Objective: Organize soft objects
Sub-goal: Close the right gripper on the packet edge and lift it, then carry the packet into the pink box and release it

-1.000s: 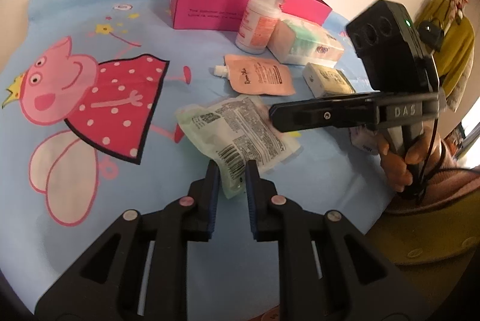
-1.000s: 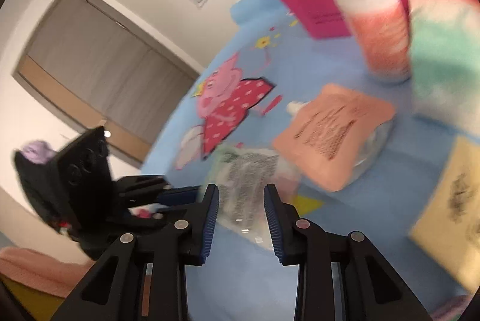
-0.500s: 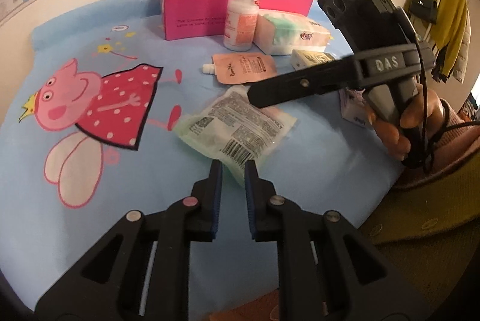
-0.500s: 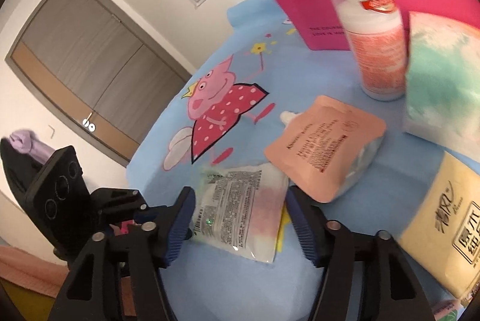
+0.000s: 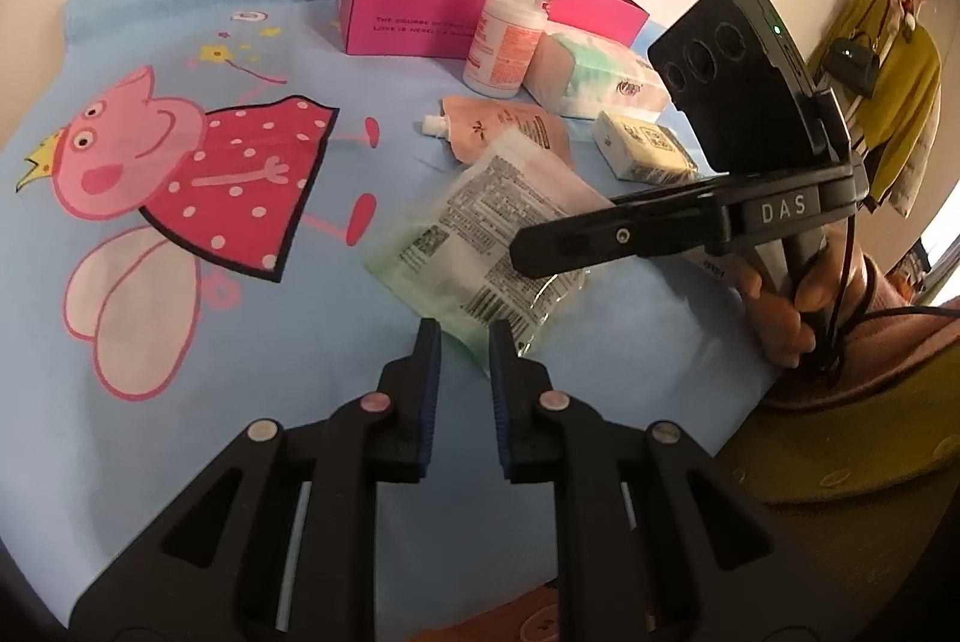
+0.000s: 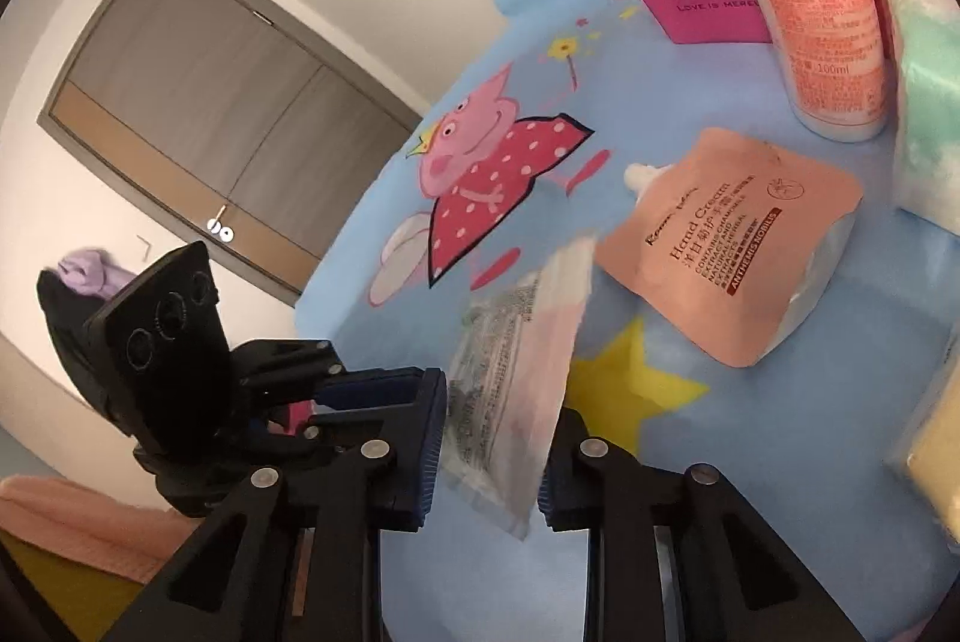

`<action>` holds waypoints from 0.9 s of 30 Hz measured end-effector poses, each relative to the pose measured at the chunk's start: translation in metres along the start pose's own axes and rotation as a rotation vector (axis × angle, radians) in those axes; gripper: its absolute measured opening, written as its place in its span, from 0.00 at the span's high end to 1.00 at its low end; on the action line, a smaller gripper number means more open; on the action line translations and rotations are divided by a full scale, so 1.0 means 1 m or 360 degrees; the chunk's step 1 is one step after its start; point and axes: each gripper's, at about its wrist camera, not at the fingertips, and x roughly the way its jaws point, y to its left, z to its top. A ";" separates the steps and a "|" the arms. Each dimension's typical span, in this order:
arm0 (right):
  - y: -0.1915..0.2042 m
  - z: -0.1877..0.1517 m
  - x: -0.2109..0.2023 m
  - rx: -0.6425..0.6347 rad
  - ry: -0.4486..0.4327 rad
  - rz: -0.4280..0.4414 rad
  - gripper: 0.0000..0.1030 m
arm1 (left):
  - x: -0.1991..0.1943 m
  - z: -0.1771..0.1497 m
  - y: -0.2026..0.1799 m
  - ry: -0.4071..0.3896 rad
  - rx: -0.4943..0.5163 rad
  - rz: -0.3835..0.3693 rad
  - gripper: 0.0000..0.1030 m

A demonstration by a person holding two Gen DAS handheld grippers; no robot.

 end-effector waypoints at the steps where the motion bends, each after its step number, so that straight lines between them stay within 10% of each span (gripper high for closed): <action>1: 0.001 0.000 -0.002 0.0003 -0.0005 -0.0004 0.74 | 0.000 0.000 0.001 0.0002 -0.0010 -0.0005 0.83; 8: -0.004 -0.003 -0.022 0.0050 -0.0102 -0.0002 0.85 | 0.006 0.009 0.008 0.0016 -0.0095 -0.0081 0.77; 13: -0.004 0.000 -0.041 0.0075 -0.0187 0.0070 0.89 | 0.009 0.021 0.006 0.0035 -0.0121 -0.0166 0.51; 20: 0.009 0.016 -0.077 0.0018 -0.0299 0.0125 0.89 | 0.002 0.061 0.001 -0.0066 -0.0139 -0.0425 0.50; 27: 0.029 0.061 -0.126 -0.0112 -0.0498 0.0119 0.89 | -0.025 0.133 -0.009 -0.0288 -0.0012 -0.0424 0.50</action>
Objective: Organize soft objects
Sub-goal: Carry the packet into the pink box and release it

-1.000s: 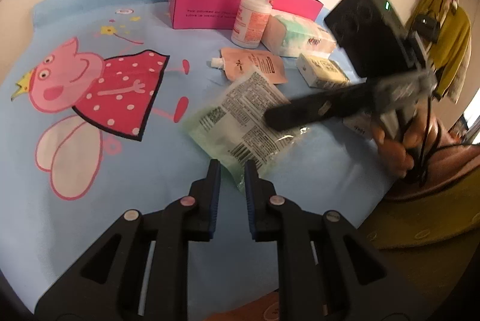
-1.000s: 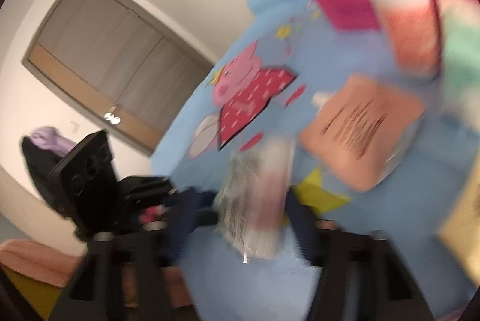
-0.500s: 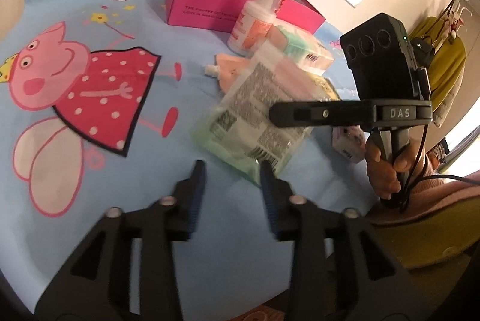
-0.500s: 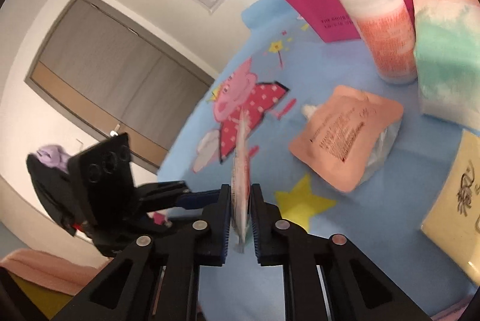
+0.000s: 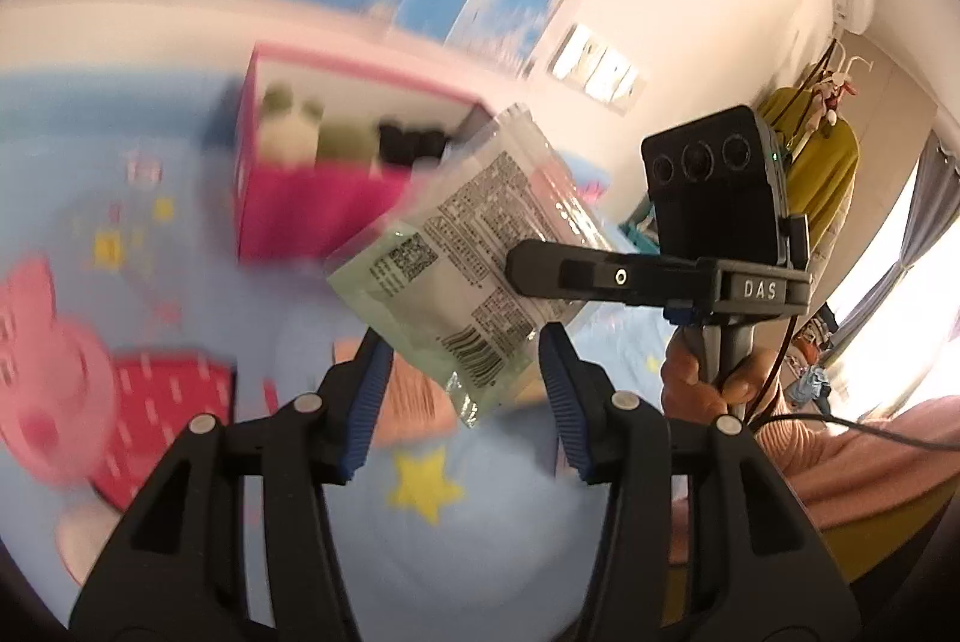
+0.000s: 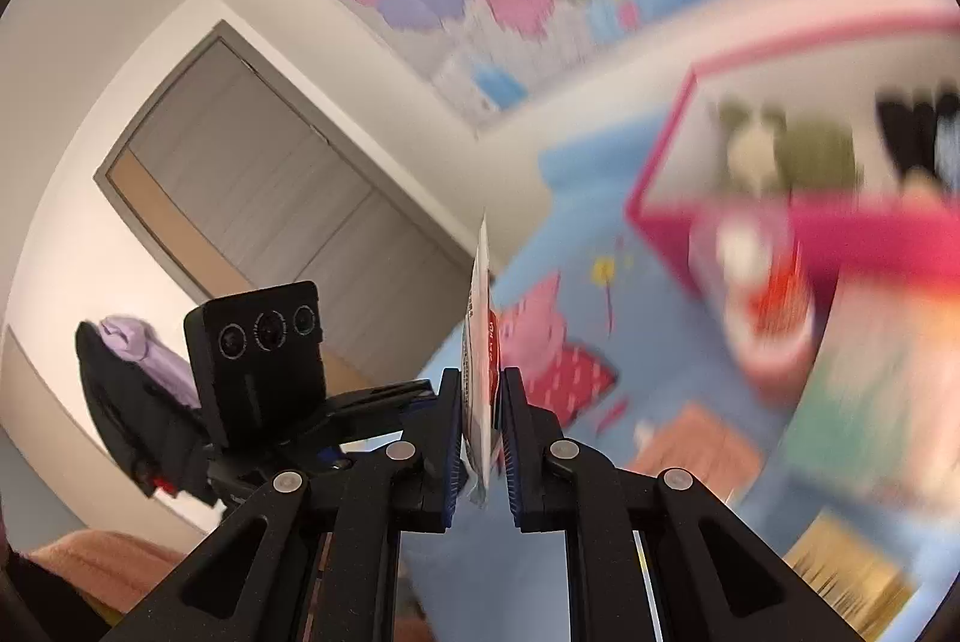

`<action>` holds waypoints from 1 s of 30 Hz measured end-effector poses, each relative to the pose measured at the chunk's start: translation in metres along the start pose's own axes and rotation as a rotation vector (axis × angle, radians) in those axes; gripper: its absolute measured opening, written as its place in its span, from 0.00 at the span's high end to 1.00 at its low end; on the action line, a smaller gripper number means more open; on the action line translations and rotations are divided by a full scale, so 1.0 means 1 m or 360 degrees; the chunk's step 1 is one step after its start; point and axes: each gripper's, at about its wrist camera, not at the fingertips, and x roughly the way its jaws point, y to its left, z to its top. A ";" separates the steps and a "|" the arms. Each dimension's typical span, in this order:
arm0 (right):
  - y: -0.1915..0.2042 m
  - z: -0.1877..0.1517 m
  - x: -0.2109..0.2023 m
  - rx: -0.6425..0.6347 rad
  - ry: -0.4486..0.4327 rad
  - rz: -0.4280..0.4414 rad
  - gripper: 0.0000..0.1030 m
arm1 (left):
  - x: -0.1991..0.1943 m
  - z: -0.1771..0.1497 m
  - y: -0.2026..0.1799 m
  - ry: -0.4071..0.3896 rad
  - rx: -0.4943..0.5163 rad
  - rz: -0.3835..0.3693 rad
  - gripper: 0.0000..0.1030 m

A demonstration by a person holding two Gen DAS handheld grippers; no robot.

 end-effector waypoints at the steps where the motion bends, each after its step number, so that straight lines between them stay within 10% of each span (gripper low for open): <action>1: 0.002 0.007 -0.002 -0.0014 -0.0022 -0.0004 0.89 | 0.000 0.010 -0.002 -0.0013 0.0029 0.0025 0.50; 21: -0.079 0.102 0.022 0.0179 -0.0110 -0.0107 0.83 | 0.078 0.109 0.043 0.0161 0.0025 0.0327 0.53; 30: -0.110 0.103 0.037 0.0259 -0.0029 -0.0279 0.53 | 0.106 0.111 0.061 0.0273 -0.0025 0.0431 0.58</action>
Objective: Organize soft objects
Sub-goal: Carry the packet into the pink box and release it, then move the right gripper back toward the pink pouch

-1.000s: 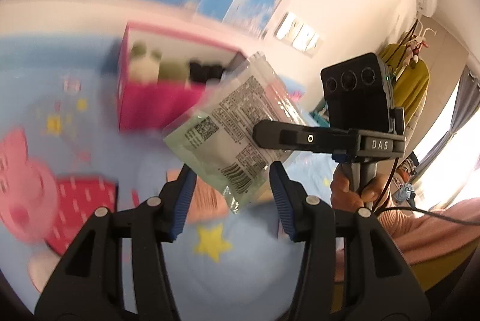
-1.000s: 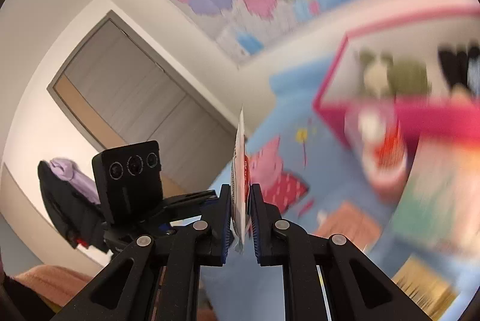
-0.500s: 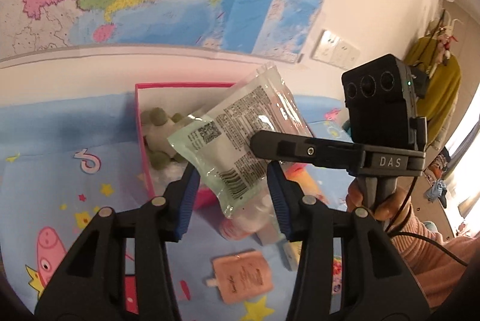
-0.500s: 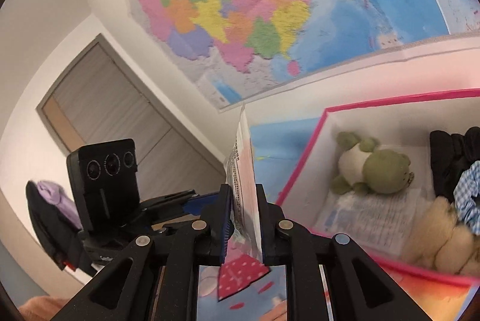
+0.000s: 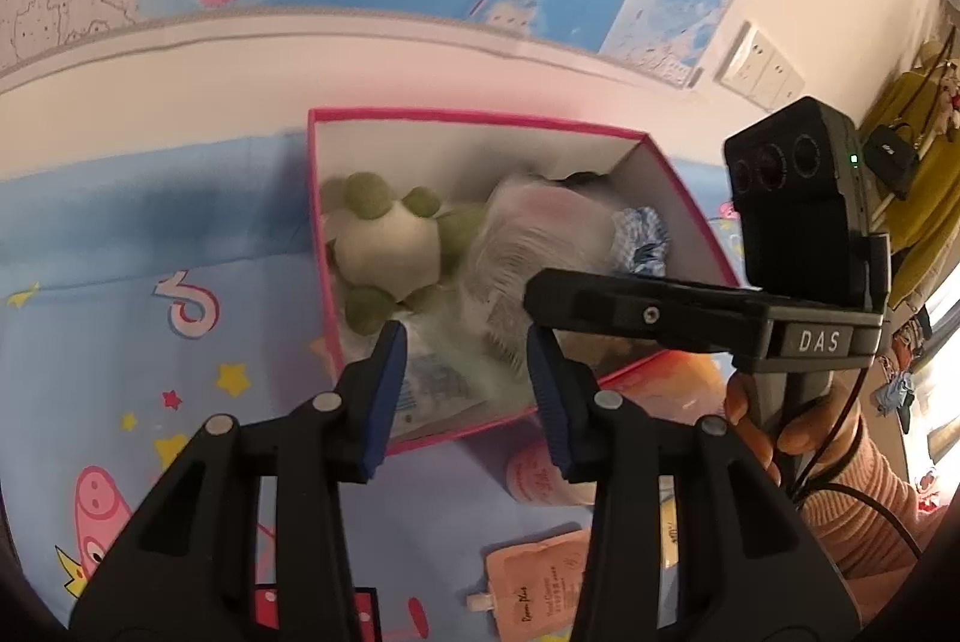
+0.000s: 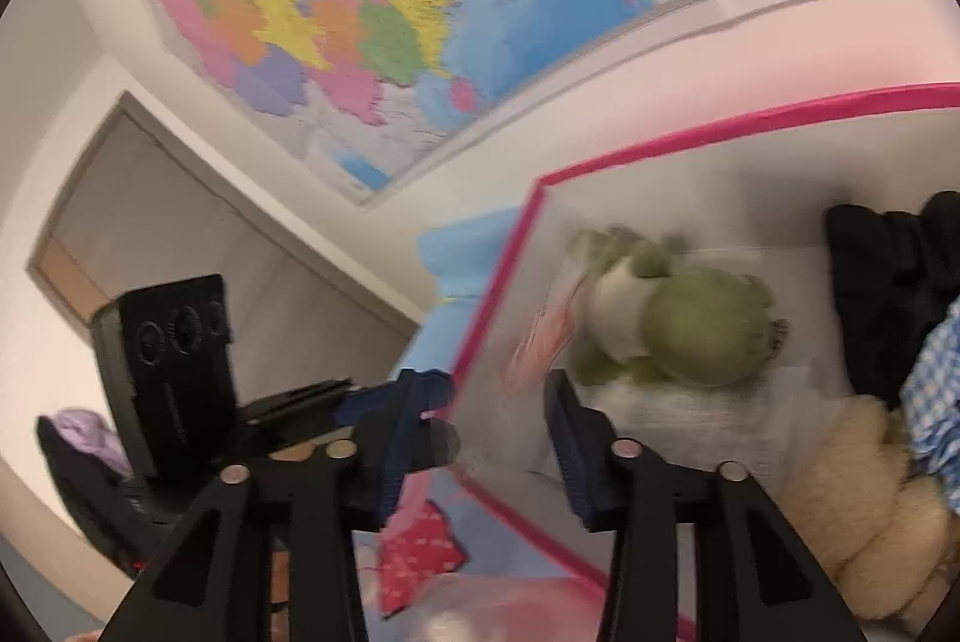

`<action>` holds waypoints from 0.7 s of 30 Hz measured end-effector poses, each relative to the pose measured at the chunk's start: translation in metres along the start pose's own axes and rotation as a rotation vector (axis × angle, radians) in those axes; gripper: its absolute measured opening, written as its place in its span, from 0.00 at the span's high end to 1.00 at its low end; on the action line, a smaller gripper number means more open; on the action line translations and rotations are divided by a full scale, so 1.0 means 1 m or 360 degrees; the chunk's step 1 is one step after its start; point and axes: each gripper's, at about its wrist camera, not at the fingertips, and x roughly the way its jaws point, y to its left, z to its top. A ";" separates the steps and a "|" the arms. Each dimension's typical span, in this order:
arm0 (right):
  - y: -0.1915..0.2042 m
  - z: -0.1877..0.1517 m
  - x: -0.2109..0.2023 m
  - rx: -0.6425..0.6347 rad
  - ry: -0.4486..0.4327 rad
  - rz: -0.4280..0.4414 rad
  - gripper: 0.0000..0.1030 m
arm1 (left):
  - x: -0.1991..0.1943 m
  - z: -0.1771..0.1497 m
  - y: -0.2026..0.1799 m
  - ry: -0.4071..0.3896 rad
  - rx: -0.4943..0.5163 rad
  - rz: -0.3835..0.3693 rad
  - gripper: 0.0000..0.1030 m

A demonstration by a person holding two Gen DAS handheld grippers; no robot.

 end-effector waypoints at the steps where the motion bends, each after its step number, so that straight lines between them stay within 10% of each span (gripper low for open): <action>1: -0.001 0.000 0.000 -0.0004 0.0010 -0.0040 0.52 | 0.002 0.000 0.001 0.0007 -0.0005 0.0010 0.58; 10: 0.001 -0.005 -0.016 -0.0128 0.0082 -0.0310 0.49 | -0.004 -0.005 0.006 -0.0022 -0.0011 0.0054 0.58; 21: 0.019 -0.019 -0.038 -0.0209 0.0008 -0.0325 0.49 | -0.038 -0.025 -0.005 -0.0130 0.0030 0.0045 0.56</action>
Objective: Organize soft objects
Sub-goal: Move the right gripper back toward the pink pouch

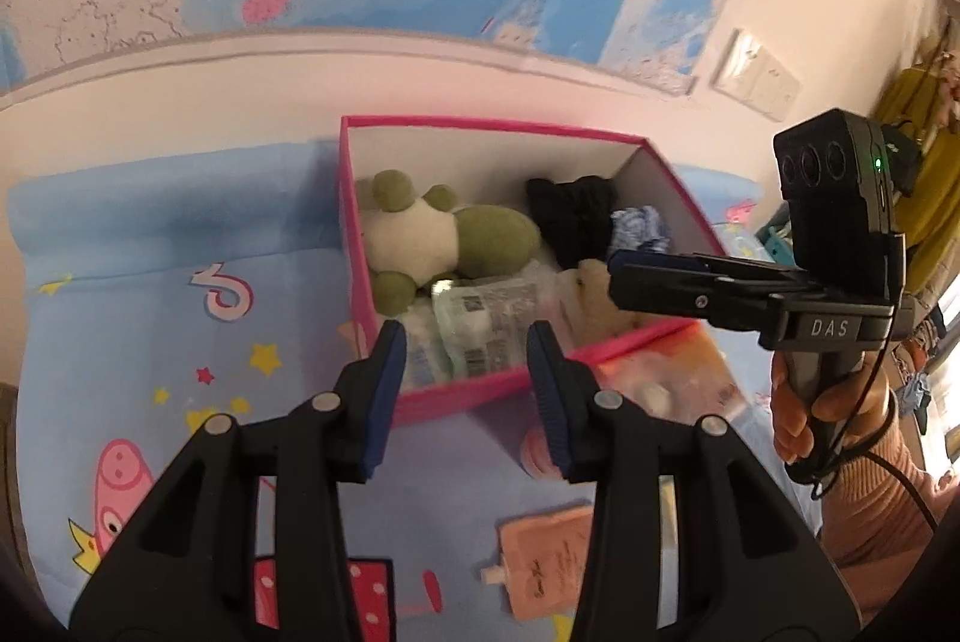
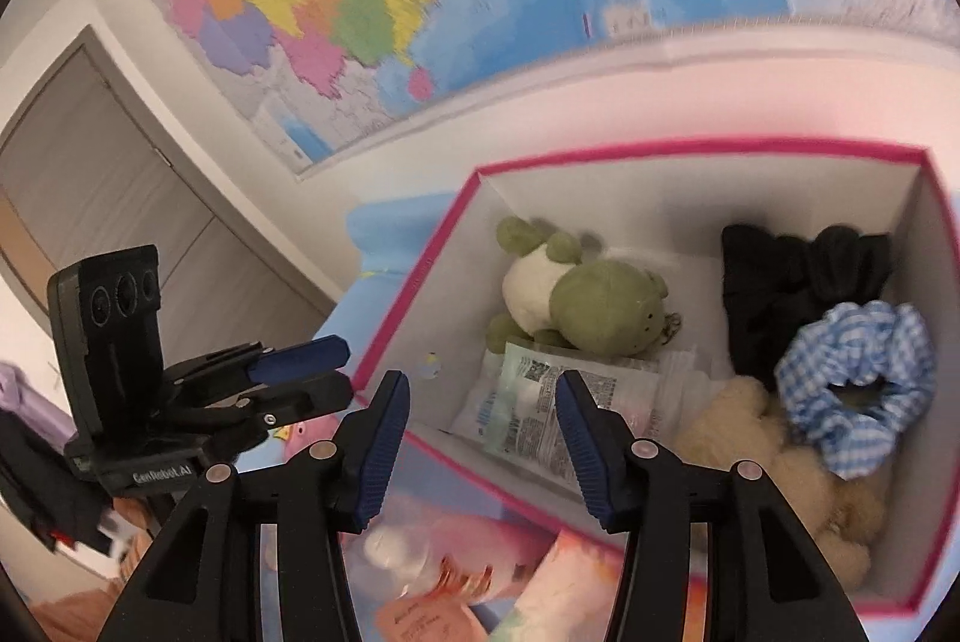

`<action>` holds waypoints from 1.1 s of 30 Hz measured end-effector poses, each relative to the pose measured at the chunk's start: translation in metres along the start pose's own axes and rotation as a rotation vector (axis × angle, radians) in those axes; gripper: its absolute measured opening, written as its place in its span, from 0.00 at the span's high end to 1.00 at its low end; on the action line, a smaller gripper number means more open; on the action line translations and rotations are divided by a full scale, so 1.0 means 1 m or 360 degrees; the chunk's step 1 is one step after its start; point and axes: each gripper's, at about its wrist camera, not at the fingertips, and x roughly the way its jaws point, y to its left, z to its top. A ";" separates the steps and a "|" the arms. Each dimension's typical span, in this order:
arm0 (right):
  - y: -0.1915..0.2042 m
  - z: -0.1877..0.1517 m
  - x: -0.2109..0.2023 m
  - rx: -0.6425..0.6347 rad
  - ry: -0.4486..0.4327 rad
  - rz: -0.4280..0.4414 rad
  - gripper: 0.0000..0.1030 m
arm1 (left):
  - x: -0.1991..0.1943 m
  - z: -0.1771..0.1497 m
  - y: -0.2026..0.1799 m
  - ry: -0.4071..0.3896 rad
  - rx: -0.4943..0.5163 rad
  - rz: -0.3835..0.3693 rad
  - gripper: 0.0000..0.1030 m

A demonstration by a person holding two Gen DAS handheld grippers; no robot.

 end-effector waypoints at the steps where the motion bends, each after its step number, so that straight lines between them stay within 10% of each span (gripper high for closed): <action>1: 0.003 -0.003 -0.007 -0.0016 -0.0025 0.0009 0.49 | -0.006 -0.004 -0.003 -0.0019 0.0013 -0.0017 0.55; 9: 0.038 -0.069 -0.064 -0.0201 -0.0011 0.0190 0.49 | -0.017 -0.059 -0.019 0.0043 0.0112 -0.0035 0.50; 17: 0.051 -0.128 -0.016 -0.0157 0.0278 0.0096 0.54 | 0.005 -0.110 -0.017 0.0236 0.0097 0.0014 0.50; 33: 0.048 -0.146 0.016 -0.0066 0.0296 -0.0071 0.58 | 0.025 -0.132 -0.028 0.0337 0.0153 -0.0011 0.64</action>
